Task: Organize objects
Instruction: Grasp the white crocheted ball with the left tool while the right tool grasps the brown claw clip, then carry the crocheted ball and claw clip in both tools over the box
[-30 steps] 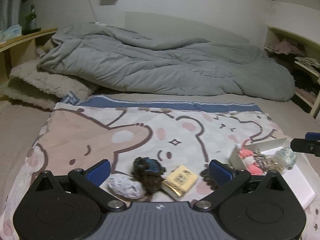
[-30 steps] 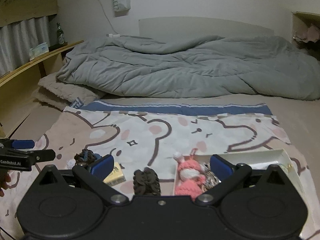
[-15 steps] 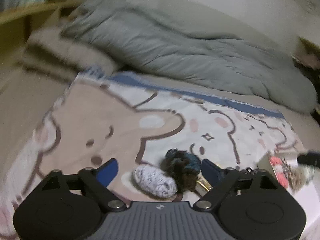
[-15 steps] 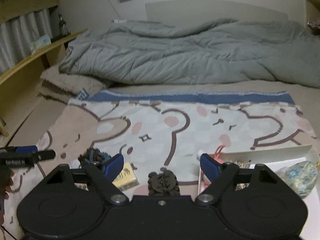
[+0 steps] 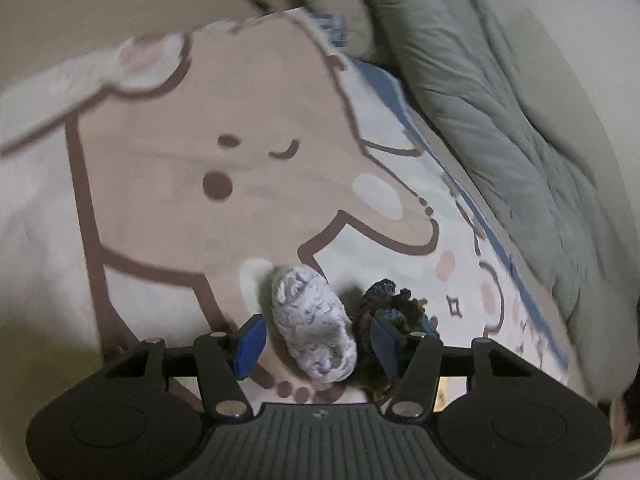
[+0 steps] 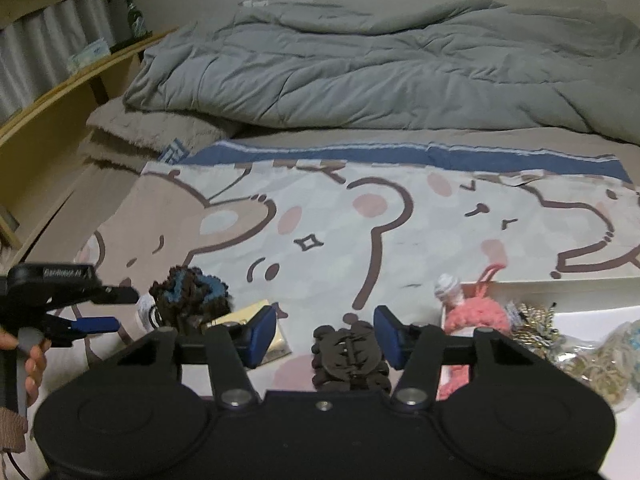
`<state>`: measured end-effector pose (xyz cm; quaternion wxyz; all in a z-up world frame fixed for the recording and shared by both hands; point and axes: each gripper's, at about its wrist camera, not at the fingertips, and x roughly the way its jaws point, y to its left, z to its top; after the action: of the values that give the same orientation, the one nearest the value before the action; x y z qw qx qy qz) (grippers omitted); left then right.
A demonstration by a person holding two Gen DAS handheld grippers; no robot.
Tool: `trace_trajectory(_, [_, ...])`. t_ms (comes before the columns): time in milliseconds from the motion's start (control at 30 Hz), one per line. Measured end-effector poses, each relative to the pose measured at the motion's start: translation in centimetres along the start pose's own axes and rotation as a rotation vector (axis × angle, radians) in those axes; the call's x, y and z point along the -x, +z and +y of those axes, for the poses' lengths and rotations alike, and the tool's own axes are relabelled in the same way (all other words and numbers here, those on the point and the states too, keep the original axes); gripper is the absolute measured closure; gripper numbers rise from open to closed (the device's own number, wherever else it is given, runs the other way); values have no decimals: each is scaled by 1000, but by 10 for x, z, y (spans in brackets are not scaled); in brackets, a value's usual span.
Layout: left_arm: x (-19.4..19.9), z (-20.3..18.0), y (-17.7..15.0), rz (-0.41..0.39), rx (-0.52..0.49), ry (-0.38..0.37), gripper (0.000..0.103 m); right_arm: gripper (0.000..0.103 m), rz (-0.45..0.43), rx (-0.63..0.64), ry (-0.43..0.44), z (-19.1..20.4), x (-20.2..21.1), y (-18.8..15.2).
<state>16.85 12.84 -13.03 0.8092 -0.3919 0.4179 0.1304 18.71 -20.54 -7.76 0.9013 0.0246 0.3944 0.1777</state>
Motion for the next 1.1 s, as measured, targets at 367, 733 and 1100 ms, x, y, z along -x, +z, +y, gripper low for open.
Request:
trace_trajectory(367, [-26, 9, -13, -59, 260, 71, 44, 47, 43, 94, -6, -5, -33, -15])
trace_trajectory(733, [-38, 2, -3, 24, 112, 45, 61, 42, 73, 158, -58, 0, -56, -21])
trace_trajectory(1100, [-2, -14, 6, 54, -223, 26, 62, 57, 121, 143, -79, 0, -64, -27])
